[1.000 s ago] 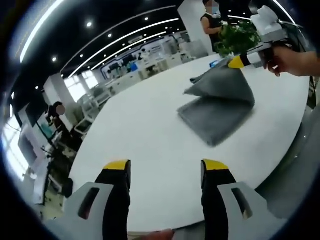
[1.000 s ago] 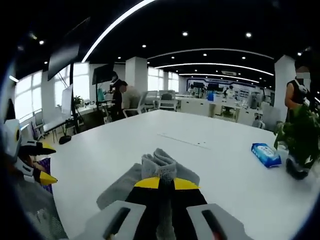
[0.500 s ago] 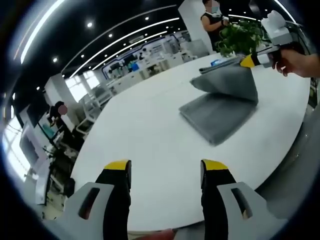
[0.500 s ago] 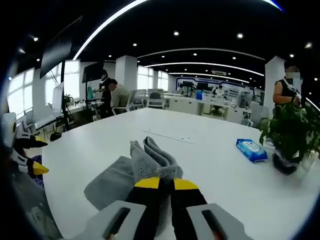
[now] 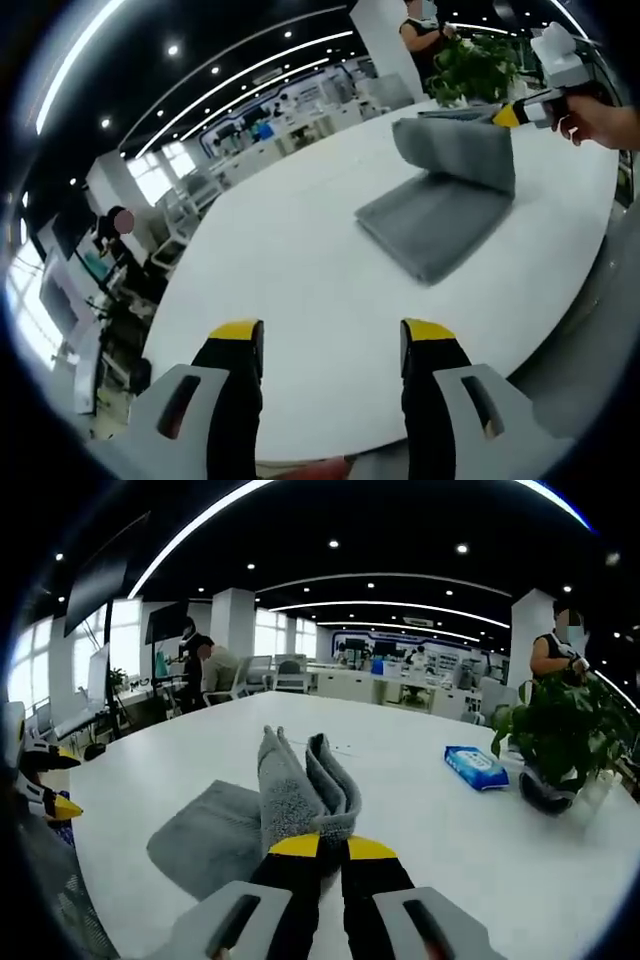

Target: Open the folded towel by lifting each exposed corner and separating the folded layers until the towel lies flat within the target outline without major curled edges

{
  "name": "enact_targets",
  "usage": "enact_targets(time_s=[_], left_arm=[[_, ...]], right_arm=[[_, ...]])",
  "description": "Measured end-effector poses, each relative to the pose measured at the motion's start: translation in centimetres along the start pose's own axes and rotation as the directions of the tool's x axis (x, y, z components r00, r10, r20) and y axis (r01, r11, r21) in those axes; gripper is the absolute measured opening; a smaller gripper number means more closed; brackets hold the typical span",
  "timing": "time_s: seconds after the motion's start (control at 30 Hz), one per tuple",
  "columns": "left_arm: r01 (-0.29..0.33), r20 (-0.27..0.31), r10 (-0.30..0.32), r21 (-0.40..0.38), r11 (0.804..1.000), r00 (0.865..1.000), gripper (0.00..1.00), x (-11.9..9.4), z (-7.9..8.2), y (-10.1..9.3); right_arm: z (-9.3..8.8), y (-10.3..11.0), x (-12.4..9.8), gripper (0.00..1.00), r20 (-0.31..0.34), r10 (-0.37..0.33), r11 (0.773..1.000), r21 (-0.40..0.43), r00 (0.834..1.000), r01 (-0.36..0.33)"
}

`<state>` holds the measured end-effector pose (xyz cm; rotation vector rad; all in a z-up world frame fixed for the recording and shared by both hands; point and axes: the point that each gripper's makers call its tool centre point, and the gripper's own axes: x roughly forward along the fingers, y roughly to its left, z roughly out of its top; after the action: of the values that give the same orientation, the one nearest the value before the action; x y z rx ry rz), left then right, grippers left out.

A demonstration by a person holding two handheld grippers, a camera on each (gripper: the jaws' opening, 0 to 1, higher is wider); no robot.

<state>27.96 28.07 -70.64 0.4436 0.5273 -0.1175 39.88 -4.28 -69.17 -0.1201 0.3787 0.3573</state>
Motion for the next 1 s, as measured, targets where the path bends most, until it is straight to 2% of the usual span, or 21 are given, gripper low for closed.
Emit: enact_targets(time_s=[0.27,0.4,0.67,1.0], left_arm=[[0.004,-0.004,-0.004,0.013,1.000,1.000,0.54,-0.1,-0.1,-0.2],[0.012,-0.009,-0.012,0.022,1.000,1.000,0.54,-0.1,-0.1,-0.5],[0.030,-0.018,-0.029,0.042,0.999,0.999,0.54,-0.1,-0.2,-0.9],[0.046,-0.009,-0.046,0.030,0.998,0.999,0.53,-0.1,0.1,-1.1]], right_arm=[[-2.1,-2.1,-0.5,0.03,-0.041,-0.054,0.998,0.010,0.998,0.054],[-3.6,-3.3,-0.7,0.03,-0.070,-0.076,0.993,0.089,0.995,0.082],[-5.6,-4.6,-1.1,0.04,-0.113,-0.108,0.979,0.162,0.988,0.125],[-7.3,-6.2,-1.9,0.08,-0.155,-0.160,0.976,0.121,0.975,0.179]])
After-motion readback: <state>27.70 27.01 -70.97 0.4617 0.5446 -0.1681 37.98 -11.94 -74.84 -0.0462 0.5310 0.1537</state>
